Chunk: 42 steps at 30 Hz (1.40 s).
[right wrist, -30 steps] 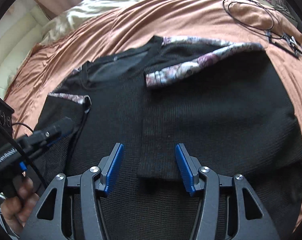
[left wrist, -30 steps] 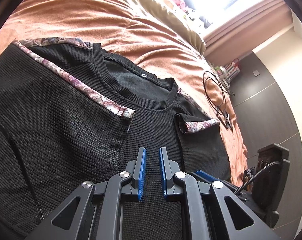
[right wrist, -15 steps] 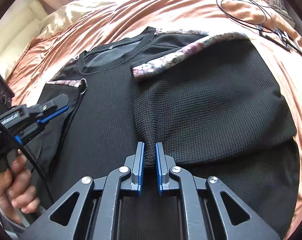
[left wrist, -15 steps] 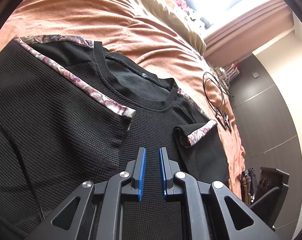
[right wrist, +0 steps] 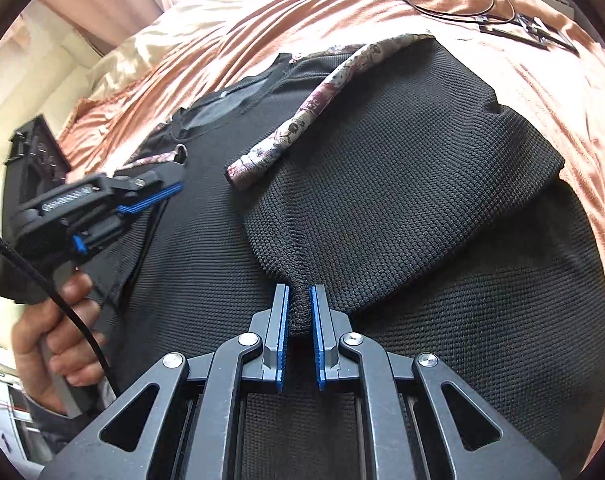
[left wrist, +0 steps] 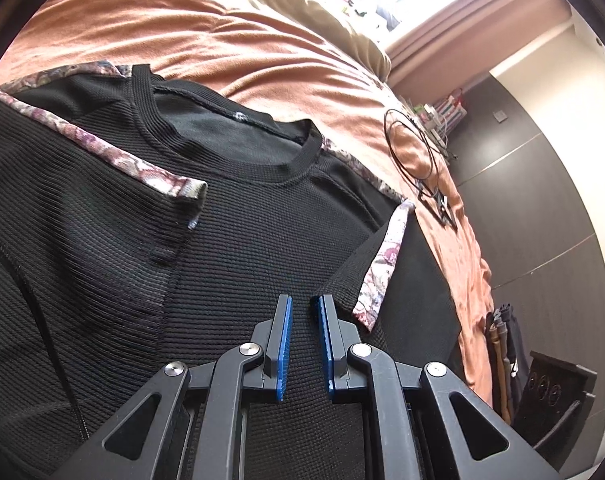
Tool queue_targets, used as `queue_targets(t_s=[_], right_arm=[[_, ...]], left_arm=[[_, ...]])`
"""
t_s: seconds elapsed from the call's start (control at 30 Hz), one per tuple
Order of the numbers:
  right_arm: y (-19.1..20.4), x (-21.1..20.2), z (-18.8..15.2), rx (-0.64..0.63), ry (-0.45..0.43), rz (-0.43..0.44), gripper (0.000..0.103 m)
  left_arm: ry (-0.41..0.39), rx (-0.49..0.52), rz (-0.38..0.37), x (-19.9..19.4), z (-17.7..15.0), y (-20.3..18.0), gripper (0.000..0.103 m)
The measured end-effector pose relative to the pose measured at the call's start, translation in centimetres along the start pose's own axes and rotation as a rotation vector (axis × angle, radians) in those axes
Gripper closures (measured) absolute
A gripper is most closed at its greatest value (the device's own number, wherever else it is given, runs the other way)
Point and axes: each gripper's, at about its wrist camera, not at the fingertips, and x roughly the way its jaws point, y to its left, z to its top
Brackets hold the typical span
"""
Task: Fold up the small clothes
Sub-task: 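Grasp the trimmed sleeve with the right gripper and fold it across the body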
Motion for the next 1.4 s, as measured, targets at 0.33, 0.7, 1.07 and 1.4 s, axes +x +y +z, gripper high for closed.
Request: queue_targets(t_s=[0.33, 0.7, 1.07, 1.4], right_arm=[[-1.0, 1.3, 0.1, 0.055, -0.007, 0.120, 0.095], [-7.1, -3.0, -1.0, 0.185, -0.084, 0.191, 0.072], [-13.5, -6.1, -1.6, 0.350, -0.185, 0.210, 0.055], [-16.4, -5.4, -1.1, 0.486, -0.212, 0.229, 0.055]], left_arm=[[-0.014, 0.029, -0.001, 0.2, 0.0, -0.2, 0.090], [-0.025, 0.071, 0.079, -0.3, 0.2, -2.3, 0.064], [0.019, 0.265, 0.237, 2.2, 1.1, -6.7, 0.055], [0.110, 0.423, 0.421, 6.5, 0.5, -7.6, 0.055]])
